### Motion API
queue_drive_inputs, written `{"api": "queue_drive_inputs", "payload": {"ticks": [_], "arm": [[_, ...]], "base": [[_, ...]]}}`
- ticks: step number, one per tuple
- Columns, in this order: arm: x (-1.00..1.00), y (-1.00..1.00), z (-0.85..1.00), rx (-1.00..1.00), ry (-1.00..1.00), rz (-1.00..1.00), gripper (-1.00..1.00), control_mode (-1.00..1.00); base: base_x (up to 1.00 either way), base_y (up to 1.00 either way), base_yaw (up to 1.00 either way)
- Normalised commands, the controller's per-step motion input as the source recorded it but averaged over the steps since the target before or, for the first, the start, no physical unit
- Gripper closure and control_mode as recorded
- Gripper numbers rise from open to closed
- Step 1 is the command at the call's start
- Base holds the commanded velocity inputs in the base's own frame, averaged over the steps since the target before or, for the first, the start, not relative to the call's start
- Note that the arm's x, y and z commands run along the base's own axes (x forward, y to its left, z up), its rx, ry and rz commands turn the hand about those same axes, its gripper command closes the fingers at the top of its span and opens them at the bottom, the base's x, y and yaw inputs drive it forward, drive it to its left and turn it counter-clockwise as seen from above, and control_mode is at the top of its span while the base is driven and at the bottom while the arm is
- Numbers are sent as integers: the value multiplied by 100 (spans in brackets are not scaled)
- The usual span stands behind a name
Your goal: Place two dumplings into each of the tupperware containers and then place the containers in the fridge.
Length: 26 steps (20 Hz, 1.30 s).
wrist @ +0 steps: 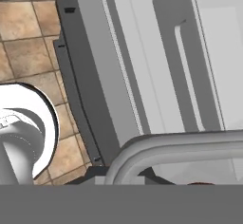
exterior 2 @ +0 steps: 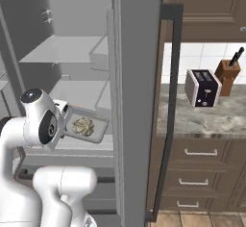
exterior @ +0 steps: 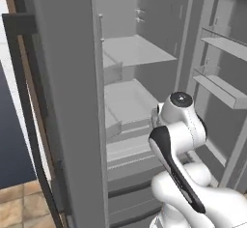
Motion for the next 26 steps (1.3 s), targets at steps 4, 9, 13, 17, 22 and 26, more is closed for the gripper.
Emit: {"api": "queue_drive_inputs", "payload": {"ticks": [4,9,13,17,22,26], "arm": [[0,0,0,0,0,0,100,100],[0,0,0,0,0,0,100,100],[9,25,0,0,-1,-4,100,-100],[32,29,0,0,0,8,100,-100],[42,0,0,-1,1,30,100,-100],[32,20,0,-19,0,33,100,-100]], "base": [[35,36,-17],[29,29,-22],[13,23,-9],[0,0,0],[0,0,0],[0,0,0]]}}
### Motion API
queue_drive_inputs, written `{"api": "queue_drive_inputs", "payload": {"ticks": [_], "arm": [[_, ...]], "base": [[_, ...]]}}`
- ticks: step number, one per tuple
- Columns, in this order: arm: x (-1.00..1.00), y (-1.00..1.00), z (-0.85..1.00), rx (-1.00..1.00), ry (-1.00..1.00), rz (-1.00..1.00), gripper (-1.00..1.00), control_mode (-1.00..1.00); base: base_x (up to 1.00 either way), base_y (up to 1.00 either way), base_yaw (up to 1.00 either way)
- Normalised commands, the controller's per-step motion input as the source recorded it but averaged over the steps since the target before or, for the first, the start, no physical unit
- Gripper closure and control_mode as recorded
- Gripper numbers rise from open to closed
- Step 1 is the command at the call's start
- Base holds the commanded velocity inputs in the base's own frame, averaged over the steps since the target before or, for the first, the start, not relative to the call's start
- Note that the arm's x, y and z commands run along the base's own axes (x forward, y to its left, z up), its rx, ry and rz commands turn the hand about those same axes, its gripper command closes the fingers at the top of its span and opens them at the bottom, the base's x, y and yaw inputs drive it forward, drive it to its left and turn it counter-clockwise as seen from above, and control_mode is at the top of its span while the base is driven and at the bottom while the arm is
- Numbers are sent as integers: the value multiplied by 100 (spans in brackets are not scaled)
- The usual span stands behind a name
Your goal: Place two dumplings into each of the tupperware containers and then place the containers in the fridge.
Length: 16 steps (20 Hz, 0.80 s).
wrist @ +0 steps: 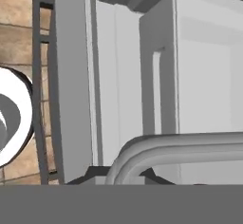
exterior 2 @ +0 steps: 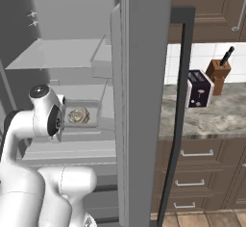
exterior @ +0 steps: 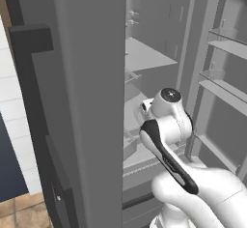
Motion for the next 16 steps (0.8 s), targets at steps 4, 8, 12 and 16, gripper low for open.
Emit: {"api": "queue_drive_inputs", "payload": {"ticks": [4,8,12,16], "arm": [[46,13,0,-28,1,26,100,-100],[65,2,2,-21,7,20,100,-100],[60,-3,1,-20,12,26,100,-100],[38,-11,0,-17,0,27,100,-100]], "base": [[0,0,0],[0,0,0],[0,0,0],[0,0,0]]}}
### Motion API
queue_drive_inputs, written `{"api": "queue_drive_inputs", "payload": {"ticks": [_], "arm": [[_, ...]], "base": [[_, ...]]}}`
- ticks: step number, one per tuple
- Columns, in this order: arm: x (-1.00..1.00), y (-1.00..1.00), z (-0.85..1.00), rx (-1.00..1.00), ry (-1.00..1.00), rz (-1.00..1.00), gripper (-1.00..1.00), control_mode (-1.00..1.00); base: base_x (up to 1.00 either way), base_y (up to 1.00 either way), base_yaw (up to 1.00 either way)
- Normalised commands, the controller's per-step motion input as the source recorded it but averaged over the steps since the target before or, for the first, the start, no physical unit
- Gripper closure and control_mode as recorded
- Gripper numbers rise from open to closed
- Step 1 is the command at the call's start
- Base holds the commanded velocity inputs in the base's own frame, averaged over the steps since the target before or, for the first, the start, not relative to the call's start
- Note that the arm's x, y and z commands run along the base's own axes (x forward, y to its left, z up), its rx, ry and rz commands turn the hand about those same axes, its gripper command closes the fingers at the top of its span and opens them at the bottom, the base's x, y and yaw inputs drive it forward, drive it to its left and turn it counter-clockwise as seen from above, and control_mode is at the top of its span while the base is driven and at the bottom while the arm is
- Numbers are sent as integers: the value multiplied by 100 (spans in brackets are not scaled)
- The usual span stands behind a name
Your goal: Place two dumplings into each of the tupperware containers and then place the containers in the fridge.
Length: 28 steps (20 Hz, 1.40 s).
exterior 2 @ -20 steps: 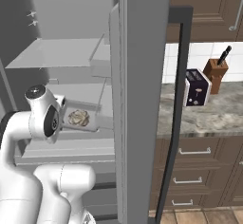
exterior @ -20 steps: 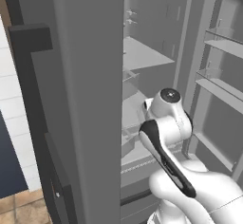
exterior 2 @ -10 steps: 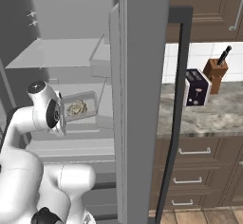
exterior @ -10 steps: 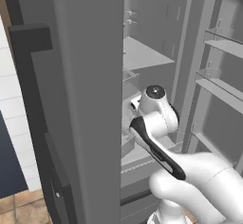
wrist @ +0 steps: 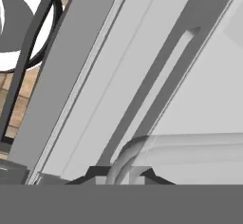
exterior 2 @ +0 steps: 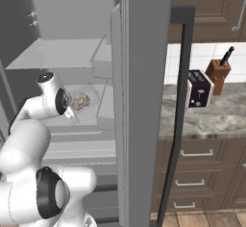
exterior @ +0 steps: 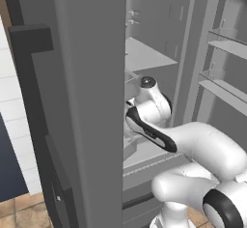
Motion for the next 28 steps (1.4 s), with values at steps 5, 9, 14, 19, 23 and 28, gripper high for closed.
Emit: {"api": "queue_drive_inputs", "payload": {"ticks": [5,9,14,19,23,28], "arm": [[7,-21,0,-21,-3,29,100,-100],[1,-28,0,-15,-6,33,100,-100],[0,-23,-6,-14,-2,40,100,-100],[1,10,-20,-30,-1,16,100,-100],[32,0,-5,-22,0,0,100,-100],[58,-44,-1,8,-2,3,100,-100]], "base": [[0,0,0],[0,0,0],[0,0,0],[0,0,0],[0,0,0],[0,0,0]]}}
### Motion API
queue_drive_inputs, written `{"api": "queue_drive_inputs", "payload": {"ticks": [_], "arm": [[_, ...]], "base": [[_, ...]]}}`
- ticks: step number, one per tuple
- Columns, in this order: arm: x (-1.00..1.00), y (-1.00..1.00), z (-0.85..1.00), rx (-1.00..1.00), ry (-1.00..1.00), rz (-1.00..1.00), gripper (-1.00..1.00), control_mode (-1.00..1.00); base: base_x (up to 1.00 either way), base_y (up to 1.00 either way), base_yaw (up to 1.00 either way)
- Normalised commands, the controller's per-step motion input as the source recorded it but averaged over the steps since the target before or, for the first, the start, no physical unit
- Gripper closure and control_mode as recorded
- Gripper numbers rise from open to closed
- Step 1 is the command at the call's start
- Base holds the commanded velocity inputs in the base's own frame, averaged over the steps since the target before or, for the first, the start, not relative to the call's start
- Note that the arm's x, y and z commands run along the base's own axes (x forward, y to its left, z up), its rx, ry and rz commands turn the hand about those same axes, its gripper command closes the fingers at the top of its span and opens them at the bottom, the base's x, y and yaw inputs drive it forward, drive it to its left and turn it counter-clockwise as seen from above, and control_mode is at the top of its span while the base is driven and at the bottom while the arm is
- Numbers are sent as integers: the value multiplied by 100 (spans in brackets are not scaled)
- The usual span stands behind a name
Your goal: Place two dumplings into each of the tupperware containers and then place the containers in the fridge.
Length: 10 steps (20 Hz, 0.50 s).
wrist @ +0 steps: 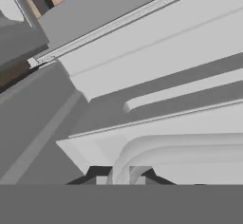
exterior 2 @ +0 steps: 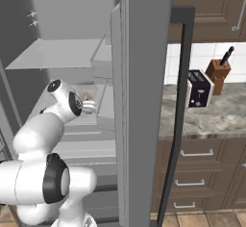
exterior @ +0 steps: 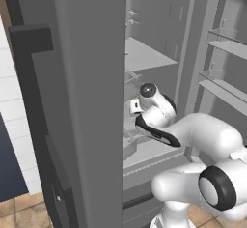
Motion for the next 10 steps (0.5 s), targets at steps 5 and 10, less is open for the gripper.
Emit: {"api": "queue_drive_inputs", "payload": {"ticks": [5,10], "arm": [[39,-5,-20,8,-10,0,100,-100],[32,2,-30,0,0,0,100,-100]], "base": [[0,0,0],[0,0,0]]}}
